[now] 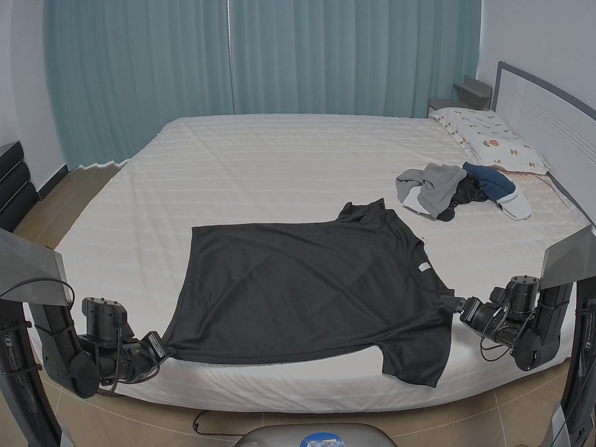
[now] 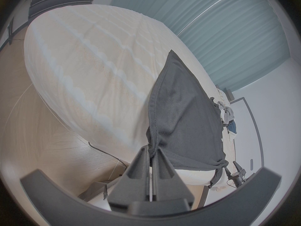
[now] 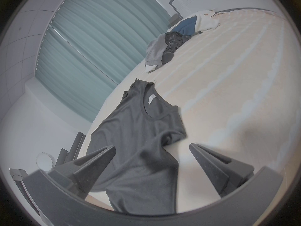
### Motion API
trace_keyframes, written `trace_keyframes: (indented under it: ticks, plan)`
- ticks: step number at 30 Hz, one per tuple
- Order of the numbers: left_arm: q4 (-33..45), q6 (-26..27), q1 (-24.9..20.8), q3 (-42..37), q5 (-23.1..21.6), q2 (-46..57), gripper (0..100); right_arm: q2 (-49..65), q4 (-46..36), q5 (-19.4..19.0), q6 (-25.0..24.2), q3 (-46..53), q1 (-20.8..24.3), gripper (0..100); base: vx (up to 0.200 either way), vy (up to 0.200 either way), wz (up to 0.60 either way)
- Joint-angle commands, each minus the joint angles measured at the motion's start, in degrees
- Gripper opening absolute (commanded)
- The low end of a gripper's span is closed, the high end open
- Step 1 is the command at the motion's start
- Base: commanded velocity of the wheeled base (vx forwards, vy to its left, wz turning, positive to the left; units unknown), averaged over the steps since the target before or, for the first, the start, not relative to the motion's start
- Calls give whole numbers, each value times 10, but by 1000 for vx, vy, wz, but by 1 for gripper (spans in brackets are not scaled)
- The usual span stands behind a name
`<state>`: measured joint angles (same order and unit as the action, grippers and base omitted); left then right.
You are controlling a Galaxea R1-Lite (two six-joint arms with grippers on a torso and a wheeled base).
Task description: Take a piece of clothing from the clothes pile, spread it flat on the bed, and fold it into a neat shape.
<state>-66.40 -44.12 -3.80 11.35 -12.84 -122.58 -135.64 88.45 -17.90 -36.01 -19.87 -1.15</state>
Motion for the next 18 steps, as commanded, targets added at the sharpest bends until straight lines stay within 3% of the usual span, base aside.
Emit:
trace_keyframes:
  ticks: [1,6,8,18]
  plan:
    - [0,0,0,-1,-2,2,0,13,11,-4,25,50,-8,100,0,0,0]
    - [0,0,0,1,-2,2,0,34,12,-32,57,97,-6,100,0,0,0]
    - [0,0,0,-1,-2,3,0,31,12,-66,76,118,-3,100,0,0,0]
    - [0,2,-2,-6,-3,8,0,-16,12,-70,115,106,22,100,0,0,0]
